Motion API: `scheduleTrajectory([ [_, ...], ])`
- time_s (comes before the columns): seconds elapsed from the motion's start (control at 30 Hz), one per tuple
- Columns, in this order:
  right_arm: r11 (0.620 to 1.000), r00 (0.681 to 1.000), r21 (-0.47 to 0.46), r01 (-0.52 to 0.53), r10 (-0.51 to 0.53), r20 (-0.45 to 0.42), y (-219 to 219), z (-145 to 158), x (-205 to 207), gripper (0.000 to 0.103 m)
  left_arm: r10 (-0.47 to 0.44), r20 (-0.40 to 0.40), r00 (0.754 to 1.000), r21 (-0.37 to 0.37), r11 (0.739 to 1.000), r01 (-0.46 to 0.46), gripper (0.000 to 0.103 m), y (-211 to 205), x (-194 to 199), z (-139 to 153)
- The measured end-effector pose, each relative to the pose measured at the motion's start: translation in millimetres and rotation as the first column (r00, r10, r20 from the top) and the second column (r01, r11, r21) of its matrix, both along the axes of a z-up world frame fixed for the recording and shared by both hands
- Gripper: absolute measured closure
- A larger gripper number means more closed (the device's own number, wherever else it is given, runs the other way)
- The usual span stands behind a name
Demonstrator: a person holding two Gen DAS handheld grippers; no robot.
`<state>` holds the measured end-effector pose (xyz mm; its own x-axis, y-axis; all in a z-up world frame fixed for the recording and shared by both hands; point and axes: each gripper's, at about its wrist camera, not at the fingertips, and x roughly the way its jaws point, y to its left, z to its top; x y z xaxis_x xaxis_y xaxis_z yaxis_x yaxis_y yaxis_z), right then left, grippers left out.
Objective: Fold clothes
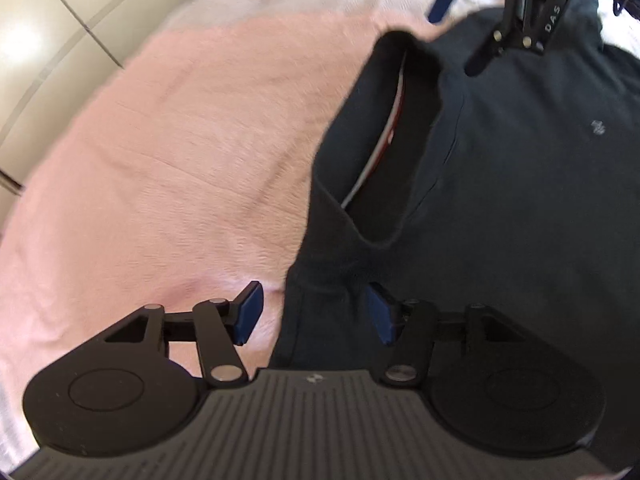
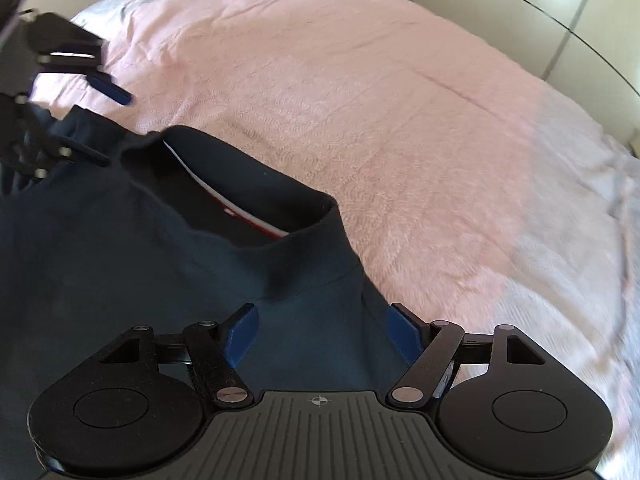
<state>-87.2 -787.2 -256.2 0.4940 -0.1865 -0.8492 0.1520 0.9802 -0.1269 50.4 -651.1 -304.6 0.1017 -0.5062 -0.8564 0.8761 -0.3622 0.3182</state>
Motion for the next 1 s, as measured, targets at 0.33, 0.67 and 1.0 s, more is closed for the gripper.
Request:
scheduleTrajectory([
  [0.33,0.968,0.982,0.181,0.173,-0.183,0.037,-67.5,-29.7,4.3,0.089,0.273,-0.213,0.938,-0.008,0.960,-0.281,0.103,-44.0,58.5,-2.1],
  [0.67,0.935,0.912,0.162,0.317,-0.347,0.218,-15.5,-0.8,-41.2,0.089,0.093,-0.376,0.922,0.051,0.996,-0.079,0.092,-11.5,34.1,6.6],
  [1.0,0.926,0.932,0.287,0.246,-0.307,0.192,-20.0,-36.8,-12.3,0.089,0.333,-0.359,0.872,0.018,0.937,-0.350,0.096,-45.9,52.9,-20.2],
])
